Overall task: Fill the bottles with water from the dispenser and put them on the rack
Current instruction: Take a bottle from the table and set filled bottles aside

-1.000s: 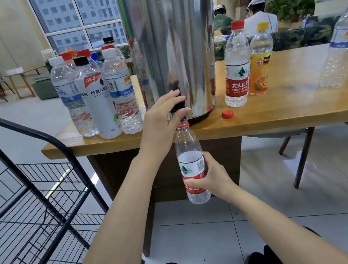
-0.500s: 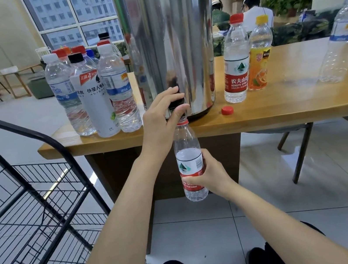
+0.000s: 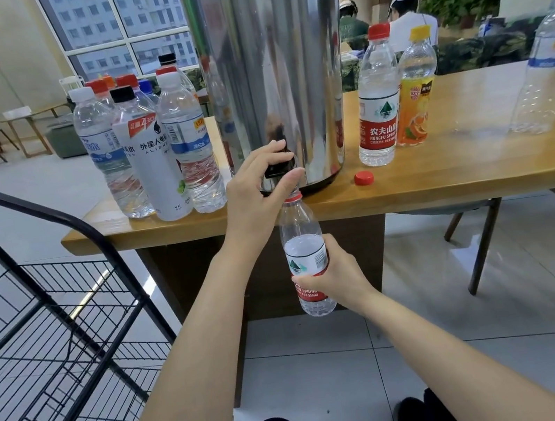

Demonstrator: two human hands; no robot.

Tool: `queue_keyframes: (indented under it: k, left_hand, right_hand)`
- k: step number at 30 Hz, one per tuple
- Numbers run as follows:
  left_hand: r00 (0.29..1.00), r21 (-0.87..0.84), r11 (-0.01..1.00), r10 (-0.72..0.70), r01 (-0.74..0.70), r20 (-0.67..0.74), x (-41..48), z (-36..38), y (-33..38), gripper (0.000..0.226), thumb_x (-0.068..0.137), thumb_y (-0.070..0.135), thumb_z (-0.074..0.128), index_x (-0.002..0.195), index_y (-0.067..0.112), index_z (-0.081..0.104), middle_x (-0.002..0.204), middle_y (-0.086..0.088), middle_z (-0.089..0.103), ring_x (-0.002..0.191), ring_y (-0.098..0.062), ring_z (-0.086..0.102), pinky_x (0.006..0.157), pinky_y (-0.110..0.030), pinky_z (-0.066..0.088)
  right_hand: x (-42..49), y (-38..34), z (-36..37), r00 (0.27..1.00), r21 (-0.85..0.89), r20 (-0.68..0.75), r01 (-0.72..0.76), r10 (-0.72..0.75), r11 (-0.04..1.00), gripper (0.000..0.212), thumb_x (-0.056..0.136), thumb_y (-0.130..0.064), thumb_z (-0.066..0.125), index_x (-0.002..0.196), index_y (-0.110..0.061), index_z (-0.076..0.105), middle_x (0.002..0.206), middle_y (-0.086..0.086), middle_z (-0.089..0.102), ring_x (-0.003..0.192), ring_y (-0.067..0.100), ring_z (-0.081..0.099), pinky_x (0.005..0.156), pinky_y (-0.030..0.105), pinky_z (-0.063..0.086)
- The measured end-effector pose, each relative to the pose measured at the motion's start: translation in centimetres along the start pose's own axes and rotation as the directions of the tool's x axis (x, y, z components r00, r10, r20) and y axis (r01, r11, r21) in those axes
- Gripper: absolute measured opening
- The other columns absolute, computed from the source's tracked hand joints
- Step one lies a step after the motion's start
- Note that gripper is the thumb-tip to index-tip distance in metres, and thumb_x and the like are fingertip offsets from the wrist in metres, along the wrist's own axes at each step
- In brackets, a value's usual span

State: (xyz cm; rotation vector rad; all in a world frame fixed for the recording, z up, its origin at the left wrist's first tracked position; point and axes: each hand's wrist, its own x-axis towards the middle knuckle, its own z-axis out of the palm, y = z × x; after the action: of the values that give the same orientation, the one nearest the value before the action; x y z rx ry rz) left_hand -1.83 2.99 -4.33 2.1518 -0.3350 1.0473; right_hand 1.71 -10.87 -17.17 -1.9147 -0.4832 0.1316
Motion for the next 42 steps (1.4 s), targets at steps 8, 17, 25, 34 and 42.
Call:
queue_keyframes:
  k: [8, 17, 25, 34, 42]
  left_hand:
    - [0.999, -0.026, 1.0, -0.008, 0.007, -0.044, 0.06, 0.04, -0.04, 0.021, 0.095, 0.012, 0.059, 0.113, 0.005, 0.067, 0.129, -0.007, 0.063, 0.125, -0.005, 0.05, 0.105, -0.009, 0.035]
    - [0.998, -0.086, 0.995, -0.047, 0.044, -0.03, -0.11, 0.05, -0.19, 0.022, 0.096, 0.013, 0.057, 0.115, 0.008, 0.067, 0.132, -0.004, 0.062, 0.128, -0.01, 0.052, 0.111, -0.032, 0.04]
    - [0.998, -0.098, 0.994, -0.042, 0.037, -0.044, -0.15, 0.26, -0.47, 0.025, 0.095, 0.019, 0.057, 0.115, 0.009, 0.067, 0.13, -0.006, 0.063, 0.127, -0.01, 0.053, 0.11, -0.037, 0.042]
    - [0.998, -0.118, 0.993, -0.03, 0.024, -0.048, -0.11, 0.36, -0.46, 0.036, 0.093, 0.033, 0.052, 0.115, 0.01, 0.068, 0.129, -0.004, 0.063, 0.126, -0.007, 0.053, 0.11, -0.03, 0.042]
    - [0.998, -0.117, 0.993, -0.023, 0.016, -0.057, -0.06, 0.48, -0.67, 0.033, 0.093, 0.031, 0.053, 0.114, 0.01, 0.068, 0.129, -0.002, 0.063, 0.125, -0.005, 0.052, 0.108, -0.019, 0.039]
  right_hand:
    - [0.31, -0.26, 0.08, 1.0, -0.03, -0.009, 0.004, -0.004, 1.0, 0.066, 0.073, -0.031, 0.083, 0.125, -0.023, 0.044, 0.124, -0.004, 0.059, 0.106, 0.009, 0.056, 0.069, 0.01, 0.044]
    - [0.47, -0.35, -0.23, 1.0, -0.069, -0.022, -0.009, 0.007, 0.998, 0.071, 0.069, -0.035, 0.086, 0.126, -0.022, 0.046, 0.123, -0.004, 0.061, 0.107, 0.01, 0.057, 0.08, 0.022, 0.049]
    - [0.58, -0.46, -0.46, 1.0, -0.112, -0.015, 0.003, -0.004, 0.994, 0.073, 0.069, -0.036, 0.085, 0.127, -0.021, 0.046, 0.125, -0.002, 0.061, 0.114, 0.016, 0.059, 0.083, 0.025, 0.051]
    - [0.72, -0.53, -0.21, 1.0, -0.09, -0.006, -0.005, 0.005, 0.996, 0.074, 0.069, -0.034, 0.086, 0.129, -0.019, 0.045, 0.128, -0.001, 0.059, 0.117, 0.017, 0.057, 0.081, 0.021, 0.048]
    - [0.74, -0.65, -0.16, 1.0, -0.096, -0.005, -0.01, 0.01, 0.995, 0.074, 0.069, -0.033, 0.086, 0.128, -0.019, 0.045, 0.128, 0.0, 0.059, 0.118, 0.018, 0.057, 0.082, 0.022, 0.049]
